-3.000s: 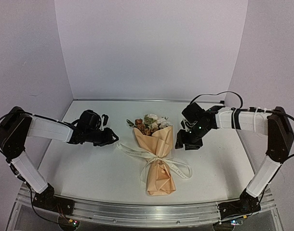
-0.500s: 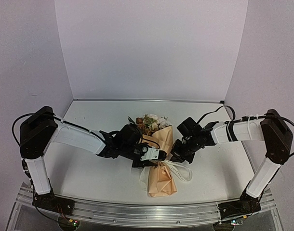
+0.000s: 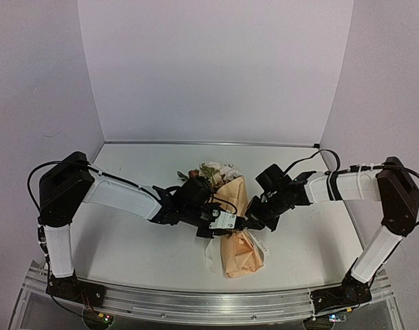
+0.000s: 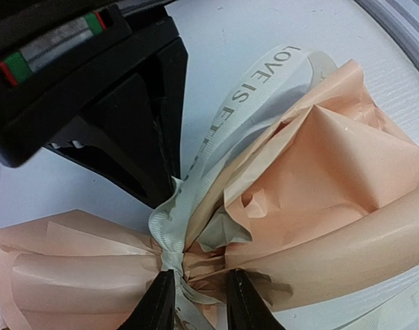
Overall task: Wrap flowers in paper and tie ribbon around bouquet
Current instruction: Adjust the ribbon on the folded bouquet.
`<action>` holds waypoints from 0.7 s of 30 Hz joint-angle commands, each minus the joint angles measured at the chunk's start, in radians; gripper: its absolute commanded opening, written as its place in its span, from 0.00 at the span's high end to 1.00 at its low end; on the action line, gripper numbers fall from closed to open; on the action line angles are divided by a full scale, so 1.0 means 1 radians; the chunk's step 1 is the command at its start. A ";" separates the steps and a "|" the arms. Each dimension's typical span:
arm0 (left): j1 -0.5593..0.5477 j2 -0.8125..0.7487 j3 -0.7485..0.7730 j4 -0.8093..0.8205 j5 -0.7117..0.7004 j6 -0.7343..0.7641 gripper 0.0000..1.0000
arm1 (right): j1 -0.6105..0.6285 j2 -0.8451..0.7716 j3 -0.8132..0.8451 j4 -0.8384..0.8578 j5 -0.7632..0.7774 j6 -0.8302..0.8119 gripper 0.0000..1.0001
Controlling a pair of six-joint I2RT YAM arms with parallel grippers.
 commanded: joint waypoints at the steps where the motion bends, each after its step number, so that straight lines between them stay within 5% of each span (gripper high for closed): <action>1: 0.002 0.035 0.049 -0.072 0.010 0.014 0.73 | -0.025 -0.059 -0.005 -0.021 0.016 -0.020 1.00; 21: 0.010 0.046 0.051 -0.147 0.083 0.000 0.72 | -0.138 -0.088 -0.028 -0.085 0.034 -0.106 1.00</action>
